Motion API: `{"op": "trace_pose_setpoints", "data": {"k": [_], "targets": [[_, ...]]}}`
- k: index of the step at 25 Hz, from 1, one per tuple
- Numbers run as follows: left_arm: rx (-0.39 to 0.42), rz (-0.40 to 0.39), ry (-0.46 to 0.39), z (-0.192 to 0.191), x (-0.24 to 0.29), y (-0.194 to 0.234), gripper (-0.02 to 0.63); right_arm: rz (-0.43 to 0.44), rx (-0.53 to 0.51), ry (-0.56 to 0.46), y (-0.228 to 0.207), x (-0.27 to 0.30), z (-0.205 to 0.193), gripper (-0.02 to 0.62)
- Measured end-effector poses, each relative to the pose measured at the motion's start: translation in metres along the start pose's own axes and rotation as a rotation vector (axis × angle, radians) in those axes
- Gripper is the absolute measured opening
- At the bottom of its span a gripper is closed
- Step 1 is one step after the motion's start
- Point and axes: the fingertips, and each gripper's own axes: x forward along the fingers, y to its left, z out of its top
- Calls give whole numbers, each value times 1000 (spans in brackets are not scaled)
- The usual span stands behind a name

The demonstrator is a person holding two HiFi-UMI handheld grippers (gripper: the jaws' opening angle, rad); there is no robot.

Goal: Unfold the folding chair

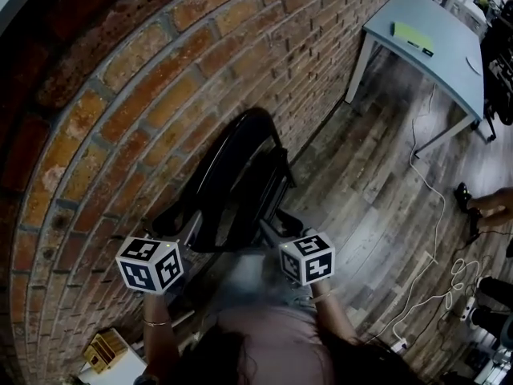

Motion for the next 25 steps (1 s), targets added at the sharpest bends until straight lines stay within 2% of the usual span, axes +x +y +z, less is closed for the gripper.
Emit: {"op": "trace_pose_setpoints", "data": {"k": [5,17,25], "targets": [[31,-32,86,-6,14,4,213,-3,96,20,-12,22,-12,183],[63,-74,180,-15,36,11,213,-6,242,56,-28,63,-36,207],[84,-115,250,-27,45,12,222,4,376,58,-42,88,-53,207]]}}
